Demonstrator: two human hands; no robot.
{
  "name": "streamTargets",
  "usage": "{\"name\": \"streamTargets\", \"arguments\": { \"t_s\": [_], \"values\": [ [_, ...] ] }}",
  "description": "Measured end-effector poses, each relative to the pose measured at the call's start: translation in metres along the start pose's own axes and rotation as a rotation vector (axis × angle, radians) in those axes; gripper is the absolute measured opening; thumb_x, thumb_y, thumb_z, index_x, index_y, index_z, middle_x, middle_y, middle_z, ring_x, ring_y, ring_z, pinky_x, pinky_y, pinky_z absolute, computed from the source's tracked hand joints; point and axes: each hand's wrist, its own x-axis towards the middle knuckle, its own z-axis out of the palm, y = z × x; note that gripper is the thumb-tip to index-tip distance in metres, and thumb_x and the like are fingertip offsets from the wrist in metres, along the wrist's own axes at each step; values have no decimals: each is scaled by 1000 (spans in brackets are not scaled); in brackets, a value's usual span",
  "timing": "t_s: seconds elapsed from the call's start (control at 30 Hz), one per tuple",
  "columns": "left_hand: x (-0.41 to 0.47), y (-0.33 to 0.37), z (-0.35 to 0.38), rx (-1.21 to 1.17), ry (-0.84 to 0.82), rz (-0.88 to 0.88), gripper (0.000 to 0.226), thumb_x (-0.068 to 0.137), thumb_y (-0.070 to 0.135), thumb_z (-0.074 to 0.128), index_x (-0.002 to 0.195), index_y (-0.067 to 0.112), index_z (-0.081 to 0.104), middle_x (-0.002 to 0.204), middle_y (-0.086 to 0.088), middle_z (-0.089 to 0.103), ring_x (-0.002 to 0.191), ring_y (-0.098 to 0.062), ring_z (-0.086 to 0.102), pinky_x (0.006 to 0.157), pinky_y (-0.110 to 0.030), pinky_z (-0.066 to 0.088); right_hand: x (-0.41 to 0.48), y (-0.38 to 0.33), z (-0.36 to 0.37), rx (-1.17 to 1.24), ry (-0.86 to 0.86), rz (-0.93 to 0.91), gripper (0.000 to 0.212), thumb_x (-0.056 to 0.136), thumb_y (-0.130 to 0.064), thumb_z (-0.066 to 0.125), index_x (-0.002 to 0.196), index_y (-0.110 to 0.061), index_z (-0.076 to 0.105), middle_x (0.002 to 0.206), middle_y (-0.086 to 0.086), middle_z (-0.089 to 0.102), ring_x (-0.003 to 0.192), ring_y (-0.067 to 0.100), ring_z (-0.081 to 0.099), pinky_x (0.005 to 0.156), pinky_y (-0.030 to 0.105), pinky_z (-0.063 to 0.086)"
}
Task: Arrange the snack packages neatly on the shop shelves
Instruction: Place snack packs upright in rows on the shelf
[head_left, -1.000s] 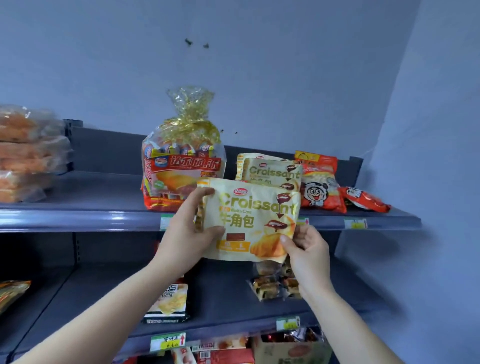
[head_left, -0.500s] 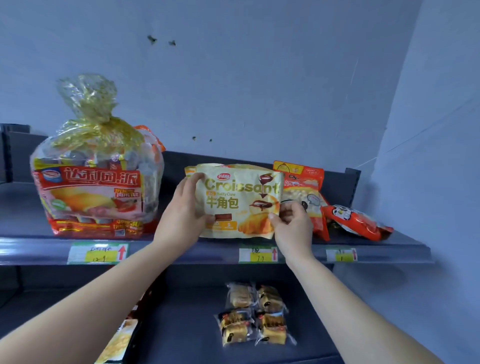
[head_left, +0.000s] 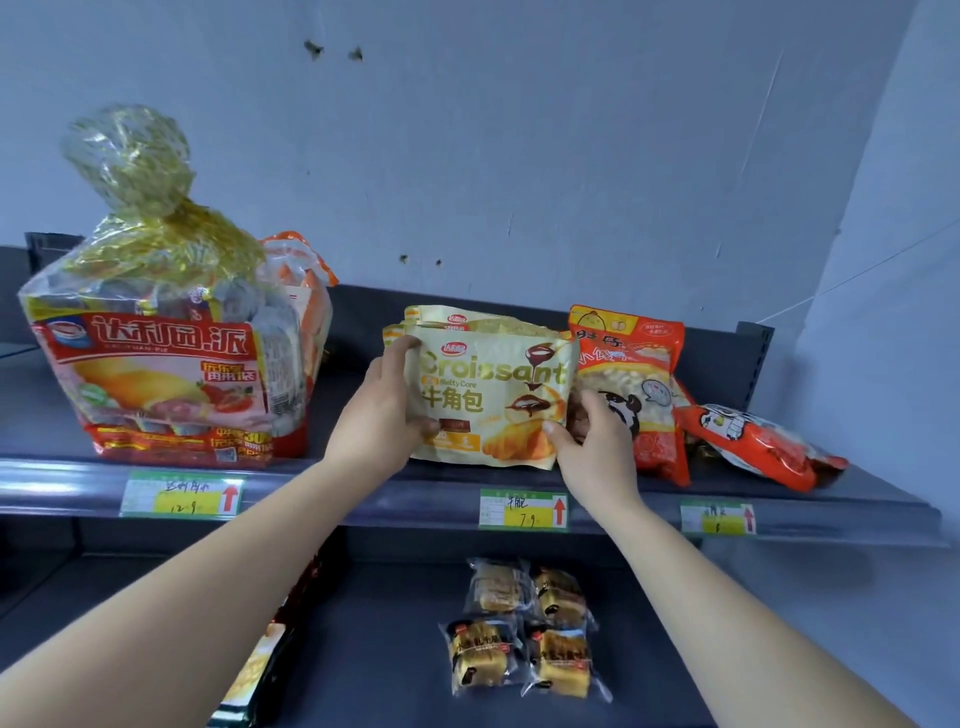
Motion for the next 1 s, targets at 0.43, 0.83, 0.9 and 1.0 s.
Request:
{"name": "streamTargets", "arguments": {
  "t_s": [0.43, 0.83, 0.9, 1.0],
  "values": [
    [20, -16, -6, 14, -124, -152, 86, 77, 6, 76, 136, 34, 19, 82, 5, 51, 70, -13, 55, 53, -27, 43, 6, -20, 9, -199, -7, -75, 30, 90, -24, 64, 119, -17, 56, 107, -3, 65, 94, 21, 63, 75, 35, 51],
    [21, -12, -7, 226, -53, 116, 130, 56, 53, 72, 148, 39, -18, 153, 7, -37, 142, -16, -32, 116, -46, -11, 9, -26, 14, 217, -197, -172, 22, 74, -44, 57, 77, -23, 62, 73, -11, 66, 67, 6, 59, 60, 27, 48],
    [28, -8, -8, 396, -136, 206, 131, 49, 74, 63, 145, 44, -21, 153, 9, -35, 139, -13, -37, 114, -50, -18, 20, -19, 12, 429, -120, -71, 30, 82, -35, 53, 57, -20, 51, 55, -10, 55, 55, 5, 48, 54, 21, 35],
    [38, -7, -16, 424, -205, 140, 132, 50, 73, 75, 150, 40, -4, 157, 9, 1, 146, -14, -13, 118, -55, -4, 62, -10, 19, 633, 25, 270, 31, 88, -35, 40, 67, -13, 49, 73, 2, 56, 73, 18, 52, 67, 33, 43]
  ]
}}
